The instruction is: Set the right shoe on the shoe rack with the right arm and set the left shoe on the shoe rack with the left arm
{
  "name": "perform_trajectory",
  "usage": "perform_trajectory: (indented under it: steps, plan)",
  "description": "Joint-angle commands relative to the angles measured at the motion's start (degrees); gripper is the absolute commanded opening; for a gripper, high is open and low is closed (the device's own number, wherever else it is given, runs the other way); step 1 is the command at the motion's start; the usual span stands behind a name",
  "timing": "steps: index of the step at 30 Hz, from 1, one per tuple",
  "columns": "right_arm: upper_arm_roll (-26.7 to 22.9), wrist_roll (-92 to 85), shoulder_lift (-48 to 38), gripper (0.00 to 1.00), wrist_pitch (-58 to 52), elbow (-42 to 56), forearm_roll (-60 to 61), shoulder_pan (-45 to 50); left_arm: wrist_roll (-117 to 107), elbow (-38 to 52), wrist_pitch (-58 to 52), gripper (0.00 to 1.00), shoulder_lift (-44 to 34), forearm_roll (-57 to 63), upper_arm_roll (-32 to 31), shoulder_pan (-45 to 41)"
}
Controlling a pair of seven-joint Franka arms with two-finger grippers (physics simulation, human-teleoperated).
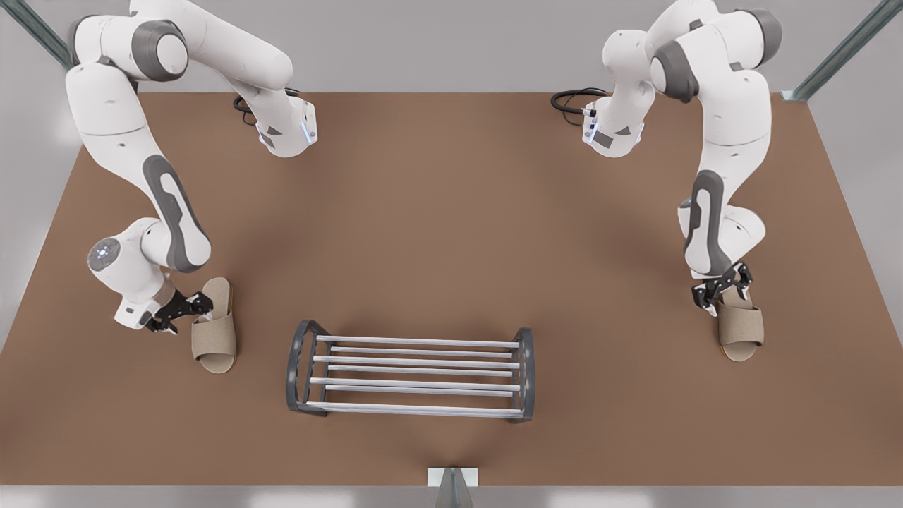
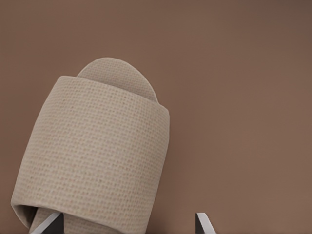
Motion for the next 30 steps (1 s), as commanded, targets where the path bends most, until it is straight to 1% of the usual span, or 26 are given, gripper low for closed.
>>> perform_trajectory:
  steps: [1,3,4,6,7,9,14,15,16,17,18,19,26,27,28,30]
  plan:
    - [0.0,-2.0,0.3,1.0,2.6,0.0,0.1,0.1,-44.5,1.0,-0.1,0.99,0.9,-0.1,-0.1,0.0]
    - [0.3,-2.0,0.6,1.0,2.9,0.1,1.2,0.2,-44.5,2.0,-0.1,0.99,2.1,-0.2,-0.2,0.2]
    - [0.3,-2.0,0.6,0.98,2.9,0.1,1.3,0.3,-44.5,2.6,-0.1,0.99,2.2,-0.2,-0.3,0.2]
    - [0.3,-2.0,0.6,0.88,2.9,0.4,1.5,0.3,-44.5,3.4,-0.1,0.99,2.7,-0.2,-1.0,1.1]
    - [0.3,-2.0,0.6,0.82,2.9,0.4,1.5,0.4,-44.4,4.4,-0.1,0.99,2.8,-0.1,-4.0,3.8]
    - [0.3,-2.0,0.7,0.75,2.9,0.4,1.5,0.3,-44.4,4.5,-0.1,0.99,3.0,-0.1,-4.2,3.9]
    - [0.3,-2.0,1.2,0.75,2.9,0.4,1.5,0.3,-44.4,6.3,-0.2,0.99,3.8,0.0,-4.2,3.9]
    - [0.3,-2.0,1.5,0.67,2.9,0.5,1.5,0.3,-44.4,6.6,-0.2,0.99,3.8,0.0,-4.2,3.9]
    - [0.3,-2.0,1.5,0.5,2.9,0.5,1.5,0.3,-44.4,7.3,-0.2,0.99,4.3,0.0,-4.2,4.0]
    - [0.3,-2.1,1.5,0.39,2.9,0.5,1.5,0.3,-44.4,7.8,-0.2,0.99,5.1,0.0,-4.2,4.0]
    - [0.3,-2.3,1.5,0.28,2.9,0.5,1.5,0.4,-44.4,7.8,-0.2,0.99,5.1,0.0,-4.2,4.0]
    - [0.3,-2.5,1.4,0.21,2.9,0.5,1.4,0.3,-44.4,7.8,-0.4,0.99,5.5,0.0,-4.3,3.9]
    - [0.4,-2.2,1.4,0.21,2.9,2.1,1.3,0.5,-44.5,8.7,-1.2,0.99,7.6,0.0,-4.3,4.1]
    - [1.7,-2.1,1.3,0.21,2.9,3.1,1.4,0.0,-44.4,9.1,-1.2,0.99,7.6,0.0,-4.3,4.1]
    - [2.0,-2.1,1.2,0.21,2.9,4.0,1.4,-0.1,-44.4,9.6,-1.2,0.97,7.6,0.0,-4.3,4.1]
    - [2.9,-2.2,0.9,0.21,2.8,5.9,1.5,-0.5,-44.3,10.6,-1.2,0.93,7.6,0.1,-6.4,7.0]
